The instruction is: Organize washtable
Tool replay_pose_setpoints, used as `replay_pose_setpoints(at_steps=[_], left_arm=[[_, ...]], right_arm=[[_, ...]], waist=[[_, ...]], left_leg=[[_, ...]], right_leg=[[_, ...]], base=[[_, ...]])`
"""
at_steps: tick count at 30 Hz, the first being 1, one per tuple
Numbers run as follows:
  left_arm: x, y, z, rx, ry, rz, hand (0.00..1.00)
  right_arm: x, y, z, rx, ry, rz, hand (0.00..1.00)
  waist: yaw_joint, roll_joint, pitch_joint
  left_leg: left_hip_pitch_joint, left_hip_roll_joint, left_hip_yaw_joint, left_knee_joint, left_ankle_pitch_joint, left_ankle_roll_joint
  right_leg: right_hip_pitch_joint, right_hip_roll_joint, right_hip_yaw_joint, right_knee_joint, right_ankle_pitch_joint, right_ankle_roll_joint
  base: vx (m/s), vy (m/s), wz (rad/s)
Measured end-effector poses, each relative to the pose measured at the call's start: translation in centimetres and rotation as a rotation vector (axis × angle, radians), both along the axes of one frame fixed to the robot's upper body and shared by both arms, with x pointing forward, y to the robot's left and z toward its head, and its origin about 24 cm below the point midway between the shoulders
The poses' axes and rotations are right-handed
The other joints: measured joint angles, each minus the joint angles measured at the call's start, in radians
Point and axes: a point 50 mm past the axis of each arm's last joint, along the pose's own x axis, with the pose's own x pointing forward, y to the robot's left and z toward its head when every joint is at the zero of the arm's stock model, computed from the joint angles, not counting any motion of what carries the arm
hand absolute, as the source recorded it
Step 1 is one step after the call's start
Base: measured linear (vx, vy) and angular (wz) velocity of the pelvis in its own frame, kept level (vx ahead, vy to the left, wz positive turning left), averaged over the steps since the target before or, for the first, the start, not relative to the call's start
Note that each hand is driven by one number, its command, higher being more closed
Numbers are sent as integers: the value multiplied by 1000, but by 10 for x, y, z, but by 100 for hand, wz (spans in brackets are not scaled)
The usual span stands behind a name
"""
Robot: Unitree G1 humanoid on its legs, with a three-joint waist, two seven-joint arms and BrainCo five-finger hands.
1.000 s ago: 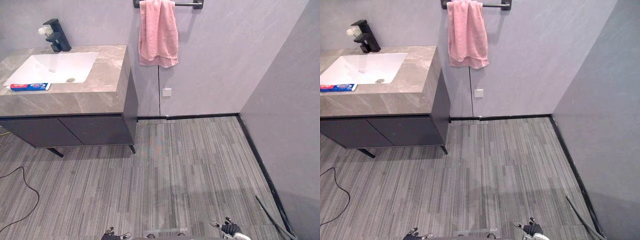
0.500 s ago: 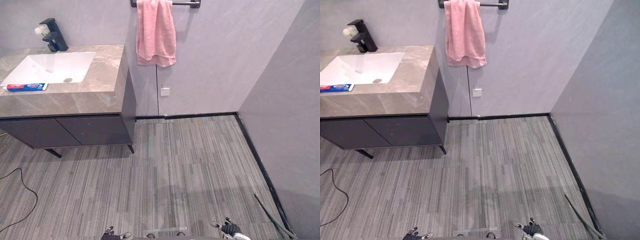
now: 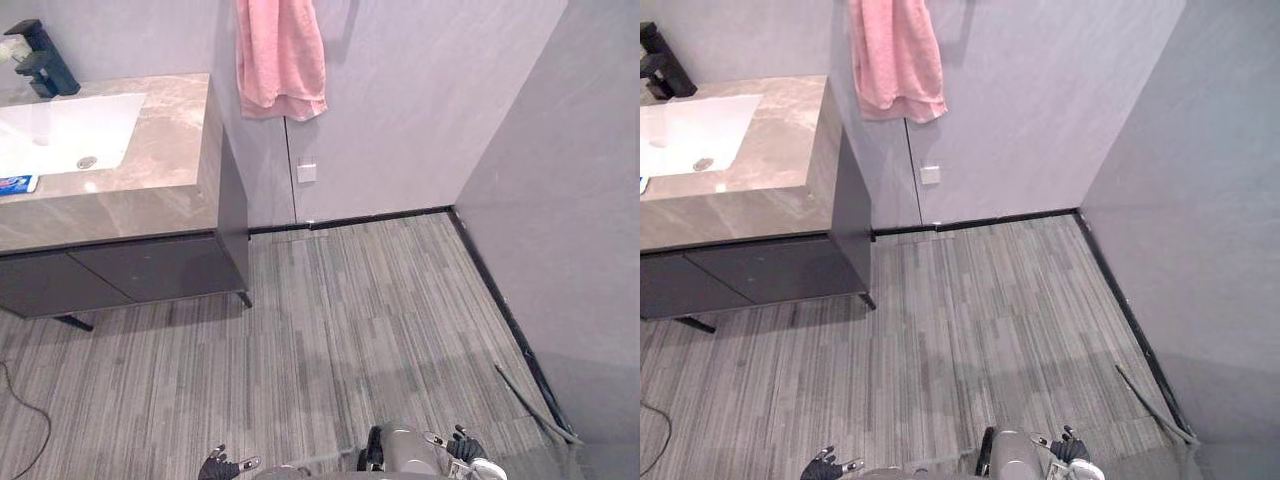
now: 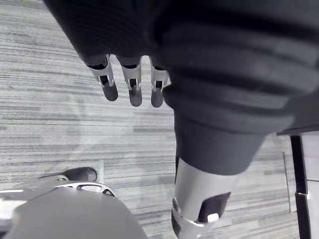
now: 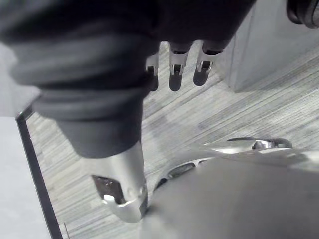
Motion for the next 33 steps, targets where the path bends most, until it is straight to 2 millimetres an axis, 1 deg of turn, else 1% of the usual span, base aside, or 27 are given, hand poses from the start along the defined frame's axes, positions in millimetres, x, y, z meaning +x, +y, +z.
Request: replay_pose_setpoints(at_steps=[1,2,3,4,5,6,7,8,10,12,14,15,17,18,19,20,21,22,23,25,26,27,28,29,30,32,33], left_arm=[[2,0,0,-2,-4,-1,0],[3,1,1,1,-3,-2,0],[4,0,1,-3,-9,8,0],[4,-2,0,-12,-12,29,0],[4,-5,0,-29,-22,68,0],[6,-6,0,-37,-36,95,0],[7,-7,0,-45,-46,116,0],[9,-8,1,-61,-67,166,0],[16,-10,4,-85,-120,221,0],[26,-16,7,-110,-168,235,0],[38,-20,11,-116,-210,217,0],[40,-22,12,-120,-217,209,0],[41,-24,12,-123,-221,210,0],[41,-25,12,-124,-219,209,0],[40,-26,11,-129,-214,210,0],[39,-27,10,-130,-210,213,0],[36,-25,9,-128,-199,218,0],[36,-20,10,-117,-199,216,0],[35,-13,11,-98,-199,213,0],[35,-11,11,-92,-194,208,0],[34,-11,10,-92,-187,199,0],[34,-12,10,-89,-181,182,0],[35,-11,10,-85,-177,166,0],[33,-11,9,-83,-170,160,0],[30,-11,8,-82,-154,152,0],[29,-12,7,-87,-144,150,0],[29,-14,7,-91,-142,152,0]], right_arm=[[0,-1,0,-2,-1,0,0],[-4,-1,-1,-4,9,-2,0],[-11,-1,-2,-3,26,-10,0],[-12,0,-3,1,28,-10,0],[-12,-3,-2,-6,27,-11,0],[-13,-4,-2,-10,29,-13,0],[-13,-5,-1,-14,23,-17,0],[-12,-6,-1,-18,17,-16,0],[-13,-4,0,-13,9,-21,0],[-9,0,1,-5,-12,-18,0],[-5,5,2,5,-29,-16,0],[1,11,2,23,-44,-15,0],[2,18,2,42,-52,-24,0],[1,17,1,43,-48,-29,0],[-2,17,0,43,-38,-28,0],[-4,17,0,42,-31,-20,0],[-4,20,-1,48,-20,-10,0],[-6,25,-3,57,-13,-2,0],[-9,32,-5,78,-1,1,0],[-9,38,-5,92,0,2,0],[-10,38,-6,93,1,1,0],[-11,34,-5,83,-1,-6,0],[-9,33,-4,81,-12,-4,0],[-8,33,-4,81,-19,-3,0],[-5,33,-3,79,-32,-1,0],[-5,32,-2,76,-35,-1,0],[-4,31,-2,73,-45,-2,0]], waist=[[-2,4,2],[-3,1,3],[-4,0,2],[-4,-2,0],[-4,15,-5],[-1,19,-6],[-2,27,-6],[-5,34,-2],[5,28,2],[16,8,11],[40,11,8],[51,12,8],[58,6,6],[57,6,5],[58,13,1],[59,16,-2],[61,4,-20],[61,-8,-30],[61,-50,-50],[67,-67,-61],[74,-67,-61],[79,-70,-61],[69,-64,-56],[57,-65,-56],[53,-64,-56],[49,-62,-55],[45,-58,-54]], left_leg=[[2,11,1,0,-5,-11],[11,24,1,0,-16,-33],[42,35,-2,3,-30,-56],[54,45,-8,14,-32,-61],[43,77,-12,82,-20,-82],[-5,100,-25,198,2,-118],[-43,120,-33,288,11,-123],[-126,165,-52,496,44,-106],[-237,233,-42,799,39,-111],[-305,234,-11,874,19,-114],[-369,227,53,821,6,-102],[-408,218,82,731,-2,-88],[-447,160,75,507,7,-86],[-455,111,37,341,41,-86],[-467,85,-9,238,94,-71],[-469,79,-22,214,129,-53],[-464,58,-44,212,224,-2],[-456,39,-39,216,225,17],[-444,4,-18,213,194,28],[-419,-22,-5,224,149,51],[-392,-33,-3,225,131,59],[-345,-56,-9,215,98,71],[-300,-79,-32,210,69,79],[-278,-87,-46,210,56,84],[-218,-94,-67,192,45,89],[-135,-97,-106,139,44,89],[-100,-91,-137,111,44,89]], right_leg=[[-7,15,10,-69,38,1],[-4,34,40,-181,112,5],[-1,33,53,-181,168,-17],[9,34,53,-169,197,-37],[24,52,42,-156,174,-77],[44,60,32,-163,151,-98],[66,68,23,-177,140,-103],[122,83,11,-213,124,-115],[255,106,5,-281,103,-123],[350,104,7,-335,99,-126],[409,99,16,-387,99,-125],[438,96,23,-417,99,-125],[475,76,19,-452,88,-103],[500,63,13,-467,74,-78],[518,61,9,-473,57,-51],[530,62,9,-476,47,-36],[547,50,16,-475,24,-8],[556,30,21,-470,11,7],[553,-14,30,-434,-6,28],[507,-59,49,-300,-9,35],[467,-75,76,-175,-10,36],[392,-111,115,41,22,70],[313,-133,153,247,53,80],[287,-129,166,317,43,78],[247,-123,164,400,0,83],[189,-99,123,383,-51,55],[147,-75,87,303,-67,29]], base=[[402,-180,-1],[477,-235,15],[446,-231,23],[503,-268,20],[508,-323,7],[503,-339,7],[518,-353,15],[424,-250,18],[505,-249,11],[458,-185,-4],[298,-76,-22],[280,22,-21],[334,67,-7],[270,149,9],[274,185,6],[310,259,-4],[379,286,-8],[399,268,-8],[407,215,-4],[375,215,-8],[365,260,-6],[435,295,17],[437,272,36],[369,191,65],[397,111,69],[430,76,73],[382,-11,84]])
